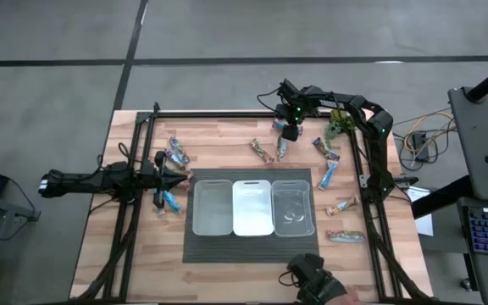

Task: Pick and place Granola Bars by type
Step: Put the red granola bar into the gray bin

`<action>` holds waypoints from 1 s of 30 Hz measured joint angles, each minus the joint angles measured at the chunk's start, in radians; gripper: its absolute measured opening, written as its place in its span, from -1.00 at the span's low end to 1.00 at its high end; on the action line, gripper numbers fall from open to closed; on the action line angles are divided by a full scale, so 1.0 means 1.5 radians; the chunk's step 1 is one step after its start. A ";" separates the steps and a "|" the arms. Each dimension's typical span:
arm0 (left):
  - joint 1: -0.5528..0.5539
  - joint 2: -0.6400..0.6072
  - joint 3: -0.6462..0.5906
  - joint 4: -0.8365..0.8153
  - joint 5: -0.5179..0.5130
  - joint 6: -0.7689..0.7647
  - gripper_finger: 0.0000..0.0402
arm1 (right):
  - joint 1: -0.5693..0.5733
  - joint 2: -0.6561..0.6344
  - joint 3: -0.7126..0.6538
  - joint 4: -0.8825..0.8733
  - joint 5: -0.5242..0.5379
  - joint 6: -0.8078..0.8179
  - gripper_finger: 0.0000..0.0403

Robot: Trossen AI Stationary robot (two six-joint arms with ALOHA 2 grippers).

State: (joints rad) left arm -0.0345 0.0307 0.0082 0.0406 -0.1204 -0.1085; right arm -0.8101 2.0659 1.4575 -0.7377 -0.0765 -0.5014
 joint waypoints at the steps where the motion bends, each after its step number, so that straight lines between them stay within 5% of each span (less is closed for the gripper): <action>1: 0.000 0.000 0.000 0.000 0.000 0.000 -1.00 | -0.001 0.000 -0.001 0.003 0.000 0.000 0.02; 17: 0.000 0.000 0.000 0.000 0.000 0.000 -1.00 | -0.004 0.017 0.000 0.004 0.013 0.003 0.00; 30: 0.000 0.000 0.000 0.000 0.000 0.000 -1.00 | -0.004 0.017 0.000 0.005 0.021 0.001 -0.45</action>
State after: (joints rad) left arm -0.0345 0.0307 0.0081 0.0406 -0.1207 -0.1088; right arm -0.8165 2.0918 1.4574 -0.7306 -0.0456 -0.5007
